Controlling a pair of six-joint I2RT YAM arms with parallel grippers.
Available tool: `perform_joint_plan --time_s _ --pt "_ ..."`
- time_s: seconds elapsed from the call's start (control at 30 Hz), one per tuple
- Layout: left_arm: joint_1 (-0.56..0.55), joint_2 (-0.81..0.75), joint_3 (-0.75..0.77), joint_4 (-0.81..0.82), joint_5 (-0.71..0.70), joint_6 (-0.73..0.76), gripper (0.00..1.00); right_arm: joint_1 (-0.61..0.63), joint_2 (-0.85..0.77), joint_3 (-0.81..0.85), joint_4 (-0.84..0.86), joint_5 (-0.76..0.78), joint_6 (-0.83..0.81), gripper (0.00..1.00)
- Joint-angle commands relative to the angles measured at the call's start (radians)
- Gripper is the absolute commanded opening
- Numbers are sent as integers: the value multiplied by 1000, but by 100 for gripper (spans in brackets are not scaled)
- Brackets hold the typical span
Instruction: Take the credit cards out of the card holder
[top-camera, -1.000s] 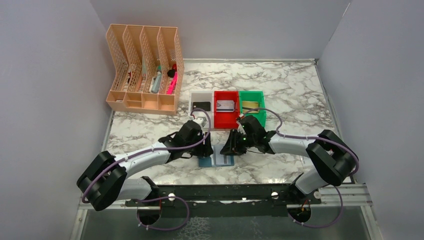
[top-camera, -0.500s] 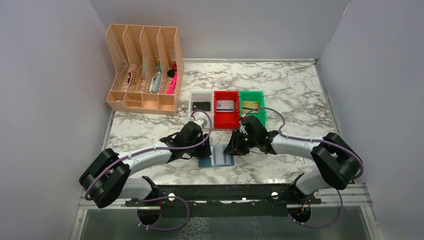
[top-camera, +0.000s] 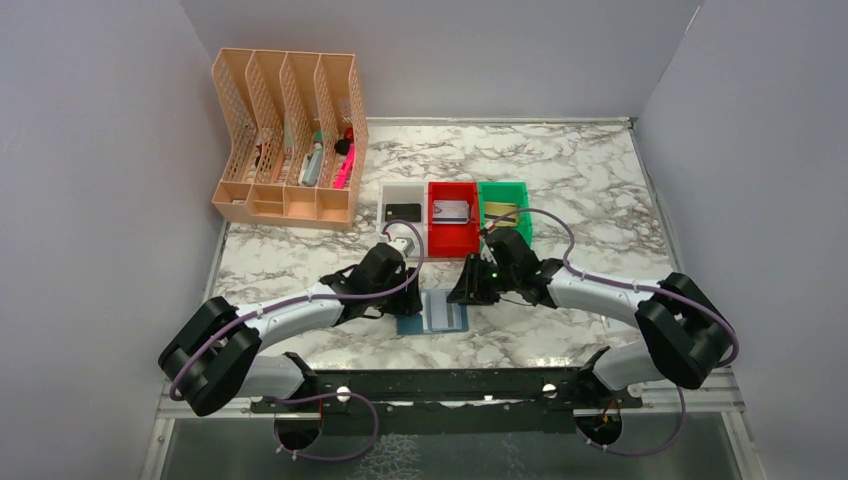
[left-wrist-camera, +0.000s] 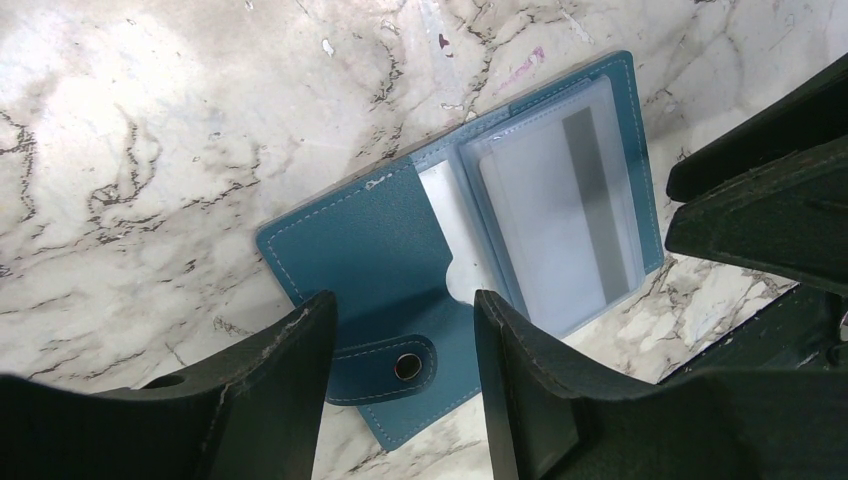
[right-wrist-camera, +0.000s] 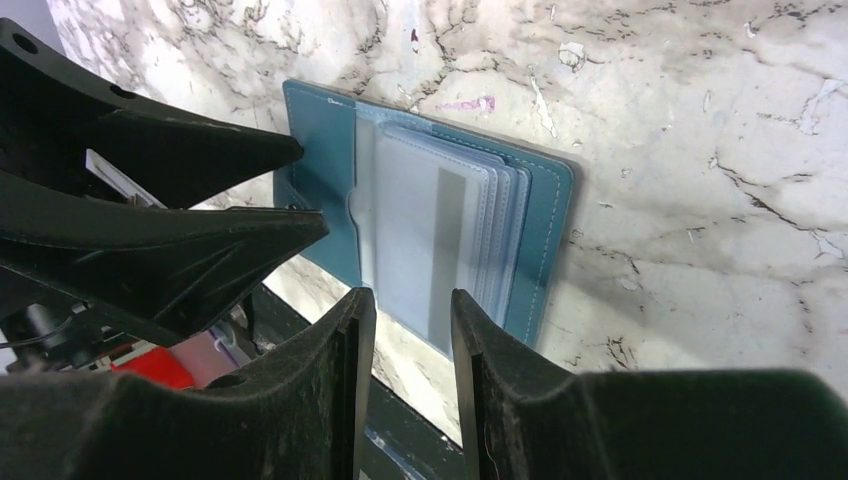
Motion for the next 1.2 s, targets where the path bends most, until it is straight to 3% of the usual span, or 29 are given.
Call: perform_joint_plan --time_s 0.0,0.33,1.17 --pt "-4 13 -21 -3 12 -2 56 7 34 22 31 -45 -5 39" --pt "-5 22 -21 0 24 -3 56 9 112 7 70 -79 4 39" --pt "-6 17 -30 8 30 -7 54 61 55 92 -24 -26 -23 36"
